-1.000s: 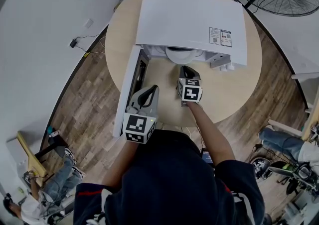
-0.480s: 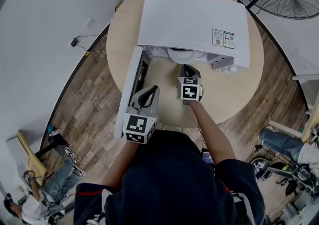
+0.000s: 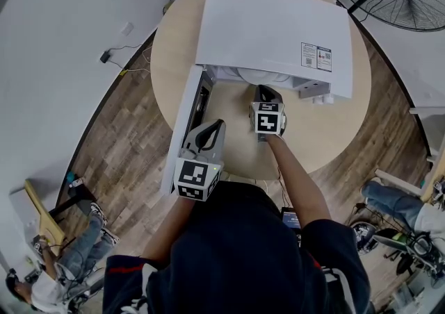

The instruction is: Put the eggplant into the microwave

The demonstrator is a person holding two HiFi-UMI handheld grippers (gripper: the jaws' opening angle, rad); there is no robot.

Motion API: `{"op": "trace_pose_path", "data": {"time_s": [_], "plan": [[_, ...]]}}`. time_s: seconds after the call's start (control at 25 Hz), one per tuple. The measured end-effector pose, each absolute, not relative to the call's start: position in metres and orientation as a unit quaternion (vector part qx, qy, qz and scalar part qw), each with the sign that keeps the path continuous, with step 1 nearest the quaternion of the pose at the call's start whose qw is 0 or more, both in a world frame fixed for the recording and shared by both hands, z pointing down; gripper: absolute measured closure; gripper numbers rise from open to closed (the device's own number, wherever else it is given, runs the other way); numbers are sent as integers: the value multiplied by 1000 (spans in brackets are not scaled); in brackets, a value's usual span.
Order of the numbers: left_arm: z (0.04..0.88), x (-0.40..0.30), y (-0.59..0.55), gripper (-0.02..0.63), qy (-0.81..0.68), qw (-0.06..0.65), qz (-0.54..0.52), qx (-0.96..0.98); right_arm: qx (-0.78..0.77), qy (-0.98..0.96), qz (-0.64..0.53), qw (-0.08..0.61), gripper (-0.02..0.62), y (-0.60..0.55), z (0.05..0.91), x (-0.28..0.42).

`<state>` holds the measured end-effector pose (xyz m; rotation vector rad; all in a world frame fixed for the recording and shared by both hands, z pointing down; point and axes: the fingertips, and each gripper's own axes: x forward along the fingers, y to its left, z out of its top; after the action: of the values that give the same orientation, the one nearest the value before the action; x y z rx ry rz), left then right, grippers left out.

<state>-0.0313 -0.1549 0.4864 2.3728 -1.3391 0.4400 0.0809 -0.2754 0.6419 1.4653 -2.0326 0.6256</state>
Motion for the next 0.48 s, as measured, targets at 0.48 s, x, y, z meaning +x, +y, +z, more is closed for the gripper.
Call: {"op": "trace_pose_path", "data": {"time_s": [0.48], "plan": [[488,-32,-156,588,-474,195,156,844,545,-756,235,275,583,-296,641,78]]}}
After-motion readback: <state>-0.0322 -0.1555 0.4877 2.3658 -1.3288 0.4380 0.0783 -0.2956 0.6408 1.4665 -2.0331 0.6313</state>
